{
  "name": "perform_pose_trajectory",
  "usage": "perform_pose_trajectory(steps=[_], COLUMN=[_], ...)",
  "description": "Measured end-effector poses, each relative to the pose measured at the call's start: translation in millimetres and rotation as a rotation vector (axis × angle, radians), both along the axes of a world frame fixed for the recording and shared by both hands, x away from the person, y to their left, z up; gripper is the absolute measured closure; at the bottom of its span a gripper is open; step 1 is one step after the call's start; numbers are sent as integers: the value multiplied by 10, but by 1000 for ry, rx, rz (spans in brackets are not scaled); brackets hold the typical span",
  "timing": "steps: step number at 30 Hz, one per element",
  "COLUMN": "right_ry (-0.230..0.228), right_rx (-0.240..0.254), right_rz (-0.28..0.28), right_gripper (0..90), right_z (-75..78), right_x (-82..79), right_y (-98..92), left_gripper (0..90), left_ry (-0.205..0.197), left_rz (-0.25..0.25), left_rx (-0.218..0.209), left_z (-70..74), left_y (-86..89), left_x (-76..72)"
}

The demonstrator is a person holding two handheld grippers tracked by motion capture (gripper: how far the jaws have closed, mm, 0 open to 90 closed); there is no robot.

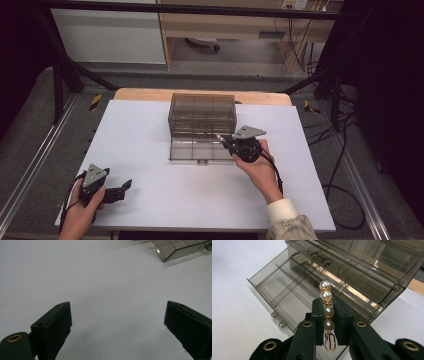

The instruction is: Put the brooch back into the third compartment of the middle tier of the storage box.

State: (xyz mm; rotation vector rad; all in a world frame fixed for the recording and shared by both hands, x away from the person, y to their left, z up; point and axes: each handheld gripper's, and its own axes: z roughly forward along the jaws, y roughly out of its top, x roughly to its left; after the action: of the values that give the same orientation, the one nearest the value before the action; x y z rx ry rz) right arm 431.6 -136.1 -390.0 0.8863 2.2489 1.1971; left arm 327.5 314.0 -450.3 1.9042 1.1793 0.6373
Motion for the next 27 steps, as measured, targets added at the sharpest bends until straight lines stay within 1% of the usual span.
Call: perform_pose_trajectory(steps=[11, 27], right_ry=[3, 11], right_rx=[6, -14], right_rz=[-5, 7], right_gripper=[801, 801], right_z=[-21, -82], right_x=[21, 11], right_y=[19, 100], left_gripper=[74, 74], left_ry=[3, 10], left_rz=[-3, -18], left_rx=[-1, 6], left_z=[-2, -9], left_y=[-7, -27], left_x=[0, 0])
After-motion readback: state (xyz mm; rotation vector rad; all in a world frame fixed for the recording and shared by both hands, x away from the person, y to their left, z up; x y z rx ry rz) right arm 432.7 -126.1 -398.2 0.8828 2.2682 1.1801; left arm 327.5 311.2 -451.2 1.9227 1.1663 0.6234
